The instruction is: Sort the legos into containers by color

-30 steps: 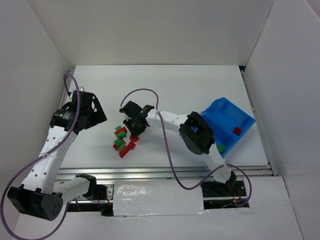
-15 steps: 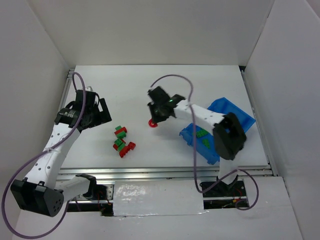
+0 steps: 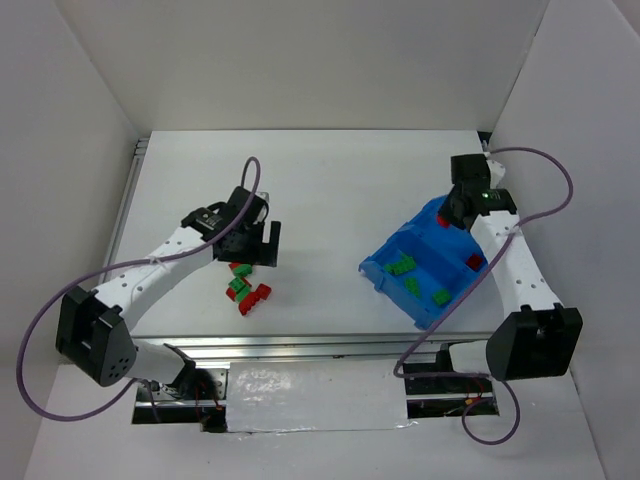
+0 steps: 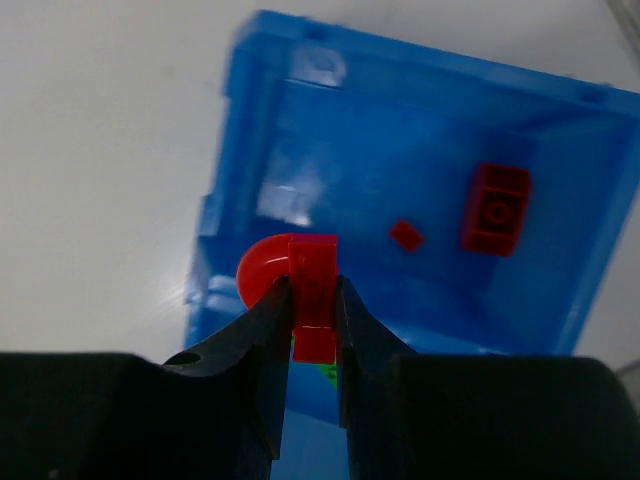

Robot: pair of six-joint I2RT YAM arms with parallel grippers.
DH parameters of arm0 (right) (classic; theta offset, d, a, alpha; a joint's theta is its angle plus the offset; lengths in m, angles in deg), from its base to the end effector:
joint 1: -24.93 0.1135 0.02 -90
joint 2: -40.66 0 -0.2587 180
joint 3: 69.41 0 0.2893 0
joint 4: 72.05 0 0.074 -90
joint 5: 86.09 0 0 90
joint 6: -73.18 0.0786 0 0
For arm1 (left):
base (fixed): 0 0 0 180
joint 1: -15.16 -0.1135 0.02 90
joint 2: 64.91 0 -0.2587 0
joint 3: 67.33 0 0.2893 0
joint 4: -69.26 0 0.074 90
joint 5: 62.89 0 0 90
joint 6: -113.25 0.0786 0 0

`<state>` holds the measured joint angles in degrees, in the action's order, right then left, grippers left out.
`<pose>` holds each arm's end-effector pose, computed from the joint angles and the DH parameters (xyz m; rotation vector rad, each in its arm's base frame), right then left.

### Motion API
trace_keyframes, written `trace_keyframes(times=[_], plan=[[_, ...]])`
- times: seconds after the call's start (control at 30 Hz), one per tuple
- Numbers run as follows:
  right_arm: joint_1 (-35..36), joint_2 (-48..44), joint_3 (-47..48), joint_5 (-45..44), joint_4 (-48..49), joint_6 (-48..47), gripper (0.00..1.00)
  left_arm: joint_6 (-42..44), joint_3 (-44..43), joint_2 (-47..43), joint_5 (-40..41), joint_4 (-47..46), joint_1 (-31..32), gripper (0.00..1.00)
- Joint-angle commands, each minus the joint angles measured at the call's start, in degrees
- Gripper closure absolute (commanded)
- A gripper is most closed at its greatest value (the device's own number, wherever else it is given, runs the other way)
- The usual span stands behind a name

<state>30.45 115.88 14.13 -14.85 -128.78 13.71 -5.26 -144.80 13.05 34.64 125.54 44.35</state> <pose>0.3396 0.0074 0.2945 0.6542 2.2672 -0.0932 0.3006 -0.1561 0.2370 -0.0351 2.5637 -0.2213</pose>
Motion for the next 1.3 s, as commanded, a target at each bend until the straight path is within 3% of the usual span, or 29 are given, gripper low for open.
trace_keyframes(times=[0.0, 0.2, 0.23, 0.27, 0.3, 0.33, 0.5, 0.6, 0.8, 1.0, 1.27], plan=[[-5.1, -1.5, -2.4, -2.1, -2.0, 0.3, 0.86, 2.6, -2.8, 1.9, -2.5, -2.7, 2.2, 0.01], [-9.6, 3.0, -1.2, -2.0, -3.1, 1.7, 0.72, 5.5, -4.4, 5.0, -4.9, -2.7, 3.1, 0.0], [-9.9, 4.0, -0.6, -1.7, -3.0, 2.0, 0.62, 5.7, -4.2, 5.1, -5.0, -2.9, 3.2, 0.01], [-10.0, 4.5, -0.4, -1.6, -2.6, 2.1, 0.58, 6.3, -3.6, 5.2, -5.9, -3.3, 3.2, 0.0], [-10.0, 4.9, 0.0, -1.9, -2.6, 2.3, 0.37, 6.5, -3.3, 5.2, -6.1, -3.9, 3.2, 0.0], [-9.9, 5.5, 1.0, -2.0, -2.9, 2.7, 0.29, 6.6, -3.2, 5.3, -6.3, -4.0, 3.3, 0.01], [-9.8, 4.7, 3.0, 0.3, -3.8, 2.5, 0.11, 8.2, -2.2, 6.0, -8.8, -4.5, 3.9, 0.01], [-8.0, 2.7, 4.0, 1.6, -4.0, 1.5, 0.08, 8.6, -1.1, 7.2, -10.0, -5.1, 4.9, 0.02], [-1.7, -2.7, 4.1, 4.6, -5.0, -0.4, 0.08, 8.1, -0.6, 10.9, -9.5, -5.4, 7.3, 0.13], [0.9, -8.1, 2.2, 7.6, -4.9, -1.0, 0.08, 5.7, 2.4, 13.1, -7.8, -5.5, 7.6, 0.12], [2.3, -12.7, 1.2, 9.8, -4.2, -1.7, 0.07, -0.1, 5.6, 15.3, 0.9, -7.7, 7.6, 0.11]])
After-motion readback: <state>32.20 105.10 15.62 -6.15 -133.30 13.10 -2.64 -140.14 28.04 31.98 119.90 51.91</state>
